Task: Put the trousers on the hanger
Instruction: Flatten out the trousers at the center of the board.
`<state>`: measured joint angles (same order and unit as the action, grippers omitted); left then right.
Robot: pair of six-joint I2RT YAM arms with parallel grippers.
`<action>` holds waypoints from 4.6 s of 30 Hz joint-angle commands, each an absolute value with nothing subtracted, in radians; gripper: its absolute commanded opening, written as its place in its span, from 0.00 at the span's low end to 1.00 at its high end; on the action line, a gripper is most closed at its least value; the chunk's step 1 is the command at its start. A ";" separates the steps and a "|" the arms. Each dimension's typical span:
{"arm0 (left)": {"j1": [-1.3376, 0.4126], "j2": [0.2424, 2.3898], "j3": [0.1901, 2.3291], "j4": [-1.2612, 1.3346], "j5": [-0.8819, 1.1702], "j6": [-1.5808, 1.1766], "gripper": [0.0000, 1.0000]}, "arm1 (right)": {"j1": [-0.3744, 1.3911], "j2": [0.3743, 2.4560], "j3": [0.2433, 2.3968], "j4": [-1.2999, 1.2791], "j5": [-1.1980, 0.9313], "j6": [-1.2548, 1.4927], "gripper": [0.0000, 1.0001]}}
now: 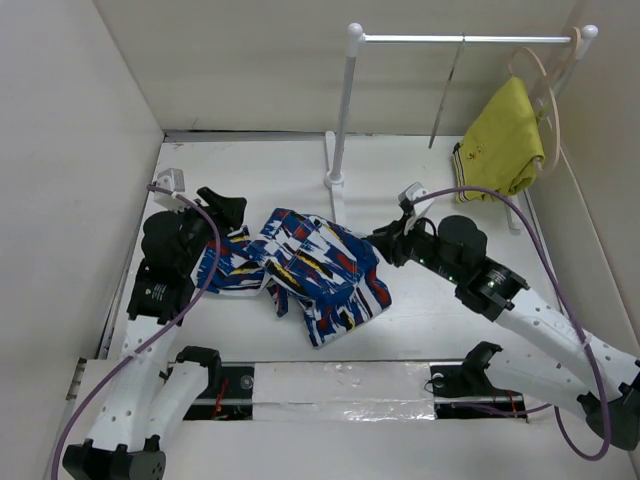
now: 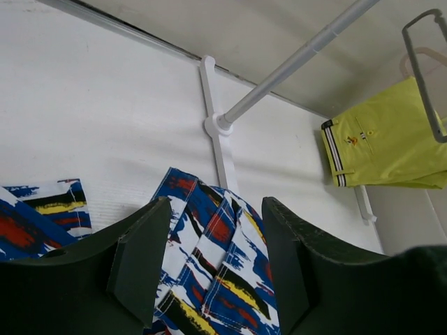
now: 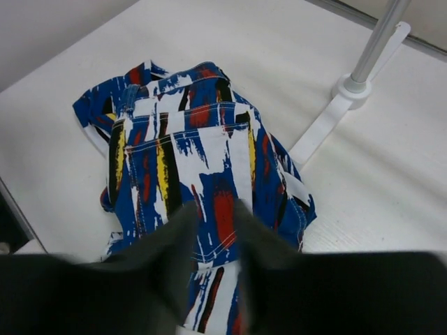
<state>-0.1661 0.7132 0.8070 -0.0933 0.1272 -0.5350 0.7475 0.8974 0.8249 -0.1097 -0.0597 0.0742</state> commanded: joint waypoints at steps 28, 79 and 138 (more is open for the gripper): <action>-0.166 0.586 0.558 -0.028 -0.143 -0.818 0.37 | 1.126 1.819 1.499 -0.149 0.295 -0.080 0.73; -0.166 0.741 0.310 0.241 0.167 -0.756 0.55 | 0.980 1.267 1.036 -0.097 0.638 0.154 0.00; -0.276 0.744 0.394 -0.367 -0.376 -1.052 0.61 | 0.669 0.845 0.578 -0.308 0.094 0.281 0.65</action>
<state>-0.2733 0.7044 0.3576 -0.3420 -0.3805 -1.0286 0.6762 0.8276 0.5941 -0.3794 0.1486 0.2909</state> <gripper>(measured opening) 0.608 0.643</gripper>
